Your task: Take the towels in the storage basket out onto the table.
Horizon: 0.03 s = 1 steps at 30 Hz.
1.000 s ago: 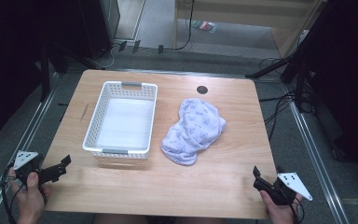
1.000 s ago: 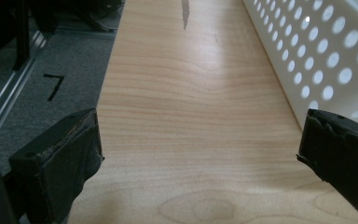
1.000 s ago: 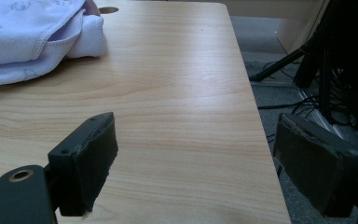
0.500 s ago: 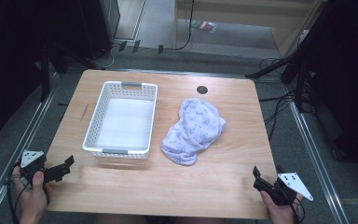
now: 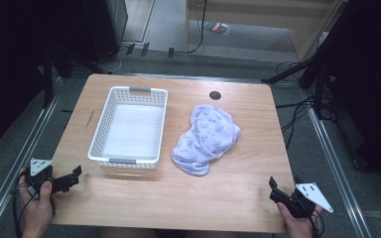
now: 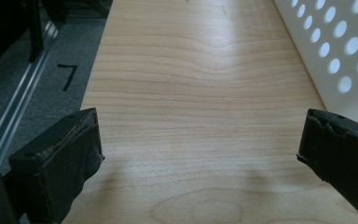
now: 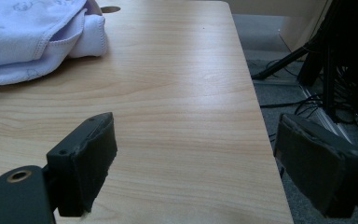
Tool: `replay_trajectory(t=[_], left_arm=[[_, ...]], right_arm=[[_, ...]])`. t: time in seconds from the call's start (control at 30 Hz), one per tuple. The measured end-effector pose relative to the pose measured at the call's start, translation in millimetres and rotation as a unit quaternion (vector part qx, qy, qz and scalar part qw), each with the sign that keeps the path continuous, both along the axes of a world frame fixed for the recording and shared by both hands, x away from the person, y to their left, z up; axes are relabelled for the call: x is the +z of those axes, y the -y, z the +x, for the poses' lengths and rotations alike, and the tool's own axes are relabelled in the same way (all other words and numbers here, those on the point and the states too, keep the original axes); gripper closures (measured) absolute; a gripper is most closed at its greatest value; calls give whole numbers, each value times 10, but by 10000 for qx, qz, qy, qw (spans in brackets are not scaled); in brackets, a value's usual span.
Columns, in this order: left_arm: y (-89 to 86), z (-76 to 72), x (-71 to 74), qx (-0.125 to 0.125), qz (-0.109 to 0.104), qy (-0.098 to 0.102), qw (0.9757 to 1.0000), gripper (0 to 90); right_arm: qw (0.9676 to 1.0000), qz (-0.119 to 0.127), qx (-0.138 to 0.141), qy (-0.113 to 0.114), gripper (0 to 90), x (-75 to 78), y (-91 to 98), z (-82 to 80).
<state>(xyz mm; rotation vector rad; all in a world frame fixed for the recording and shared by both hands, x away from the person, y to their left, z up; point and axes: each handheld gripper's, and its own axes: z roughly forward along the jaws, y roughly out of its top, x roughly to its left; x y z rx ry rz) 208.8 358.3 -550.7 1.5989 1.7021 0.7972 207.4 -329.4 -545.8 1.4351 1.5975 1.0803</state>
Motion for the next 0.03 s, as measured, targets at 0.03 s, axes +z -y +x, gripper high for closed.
replay_trajectory(t=[0.03], left_arm=[[-1, -11, 12, -15, -24, 61, 10000, 0]], right_arm=[[10000, -1, -1, -1, 135, 0, 0, 0]])
